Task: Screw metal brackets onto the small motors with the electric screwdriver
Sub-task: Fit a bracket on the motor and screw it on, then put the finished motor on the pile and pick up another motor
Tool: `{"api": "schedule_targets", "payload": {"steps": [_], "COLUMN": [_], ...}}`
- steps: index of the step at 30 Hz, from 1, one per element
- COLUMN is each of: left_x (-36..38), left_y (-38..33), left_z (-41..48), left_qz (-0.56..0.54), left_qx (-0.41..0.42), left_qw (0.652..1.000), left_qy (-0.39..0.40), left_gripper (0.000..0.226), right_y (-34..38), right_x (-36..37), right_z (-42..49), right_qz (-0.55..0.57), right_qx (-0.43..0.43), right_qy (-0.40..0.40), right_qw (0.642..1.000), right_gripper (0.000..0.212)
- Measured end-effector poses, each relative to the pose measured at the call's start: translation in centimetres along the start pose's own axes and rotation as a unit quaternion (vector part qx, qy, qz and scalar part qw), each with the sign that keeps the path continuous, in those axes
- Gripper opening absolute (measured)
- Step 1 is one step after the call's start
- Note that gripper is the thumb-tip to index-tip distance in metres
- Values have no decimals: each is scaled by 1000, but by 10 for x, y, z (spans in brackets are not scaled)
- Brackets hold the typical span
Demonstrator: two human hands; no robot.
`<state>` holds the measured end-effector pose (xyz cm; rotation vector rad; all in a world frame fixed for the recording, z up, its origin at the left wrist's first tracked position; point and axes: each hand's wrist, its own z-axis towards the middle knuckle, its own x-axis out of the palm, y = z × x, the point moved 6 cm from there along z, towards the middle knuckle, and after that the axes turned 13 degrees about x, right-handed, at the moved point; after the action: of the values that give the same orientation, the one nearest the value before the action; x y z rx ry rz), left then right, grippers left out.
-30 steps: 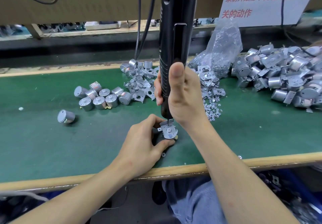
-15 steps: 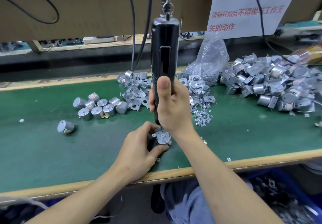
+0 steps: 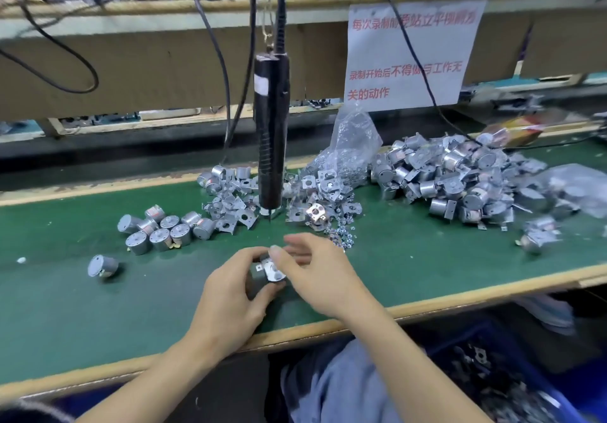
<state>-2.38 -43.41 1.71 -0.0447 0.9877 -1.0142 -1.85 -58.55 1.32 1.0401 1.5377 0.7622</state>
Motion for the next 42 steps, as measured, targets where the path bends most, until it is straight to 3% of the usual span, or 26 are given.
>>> {"api": "schedule_targets", "payload": {"steps": [3,7,9,13,15,17,21,25,29,32,36,38,40,42], "left_x": [0,4,-4,-38,-54,-66,-88,-104,-115,-112,-83,-60,-38,-19], "left_y": [-17,-26,-13,47,77,97,119,144,159,141,88,61,38,20], "left_z": [12,31,36,29,17,4,-17,-36,-41,-37,-19,-10,-4,0], "left_qz": [-18,-32,-18,18,52,121,275,270,277,253,204,156,94,58], "left_qx": [21,37,12,-129,-196,-228,-331,-452,-393,-327,-199,-140,-93,-62], "left_qw": [999,999,999,979,961,945,880,843,876,909,956,977,991,996], "left_qy": [-45,-23,-40,-157,-189,-202,-200,-108,-35,-58,-66,-49,-32,-9], "left_gripper": [50,64,59,37,34,32,44,51,36,30,27,30,33,30], "right_y": [-10,-31,-45,-75,-88,-96,-78,-49,-8,27,73,93,108,120], "right_x": [-4,-38,-65,-126,-141,-145,-124,-102,-89,-81,-74,-68,-61,-55], "right_z": [-8,-4,-2,-6,-8,-9,-6,1,15,30,52,62,69,70], "right_qz": [106,356,496,730,798,809,733,618,444,273,155,138,138,135], "right_qx": [9,79,108,111,99,107,143,137,79,36,-32,-57,-79,-117], "right_qy": [65,33,5,-85,-120,-143,-129,-99,-76,-91,-105,-99,-96,-95], "right_qw": [992,931,861,669,582,561,652,768,889,957,982,984,983,979], "right_gripper": [28,23,19,11,33,56,44,31,24,49,102,111,101,62]}}
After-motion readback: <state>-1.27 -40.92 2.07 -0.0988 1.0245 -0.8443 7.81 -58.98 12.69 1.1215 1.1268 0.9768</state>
